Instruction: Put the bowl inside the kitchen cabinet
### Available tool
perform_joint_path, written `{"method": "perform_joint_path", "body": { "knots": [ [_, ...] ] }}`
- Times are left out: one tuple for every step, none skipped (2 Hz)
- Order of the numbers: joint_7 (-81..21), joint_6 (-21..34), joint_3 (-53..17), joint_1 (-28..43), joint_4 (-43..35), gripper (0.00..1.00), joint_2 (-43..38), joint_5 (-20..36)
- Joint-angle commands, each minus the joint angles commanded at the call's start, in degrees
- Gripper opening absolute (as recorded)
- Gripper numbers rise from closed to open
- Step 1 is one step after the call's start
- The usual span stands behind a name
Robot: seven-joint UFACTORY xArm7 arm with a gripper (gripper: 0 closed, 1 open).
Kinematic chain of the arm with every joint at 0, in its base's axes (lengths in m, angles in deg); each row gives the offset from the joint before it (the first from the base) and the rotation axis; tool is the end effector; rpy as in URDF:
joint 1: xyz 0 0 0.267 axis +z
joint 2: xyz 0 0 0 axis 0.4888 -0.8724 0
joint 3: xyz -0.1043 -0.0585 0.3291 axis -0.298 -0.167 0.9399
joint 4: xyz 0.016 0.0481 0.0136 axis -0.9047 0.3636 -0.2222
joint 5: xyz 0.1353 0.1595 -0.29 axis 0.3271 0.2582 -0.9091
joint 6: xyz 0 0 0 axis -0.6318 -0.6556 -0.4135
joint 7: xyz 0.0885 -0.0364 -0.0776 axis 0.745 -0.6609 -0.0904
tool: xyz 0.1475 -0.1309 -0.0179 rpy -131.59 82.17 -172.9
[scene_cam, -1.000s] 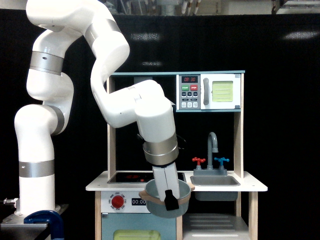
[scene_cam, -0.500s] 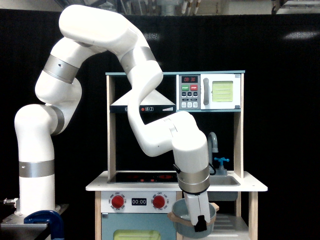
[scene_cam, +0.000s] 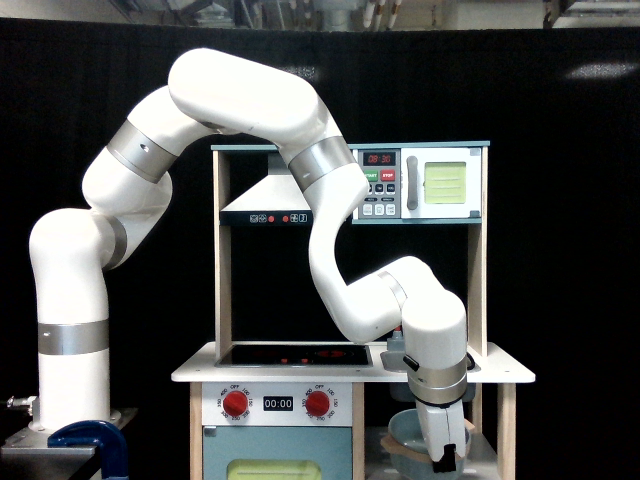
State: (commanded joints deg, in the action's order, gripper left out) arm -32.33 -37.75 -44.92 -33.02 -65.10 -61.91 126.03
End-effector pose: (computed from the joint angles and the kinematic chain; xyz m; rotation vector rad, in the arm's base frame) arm 0.5866 0.0422 -0.0487 -2.5548 -0.0997 -0.2137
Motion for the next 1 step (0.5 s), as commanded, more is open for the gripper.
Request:
{"method": "perform_joint_path", "body": {
  "knots": [
    [2.0,-7.1,6.4,1.8,-4.3,0.0,-6.5,2.0]
  ]
}}
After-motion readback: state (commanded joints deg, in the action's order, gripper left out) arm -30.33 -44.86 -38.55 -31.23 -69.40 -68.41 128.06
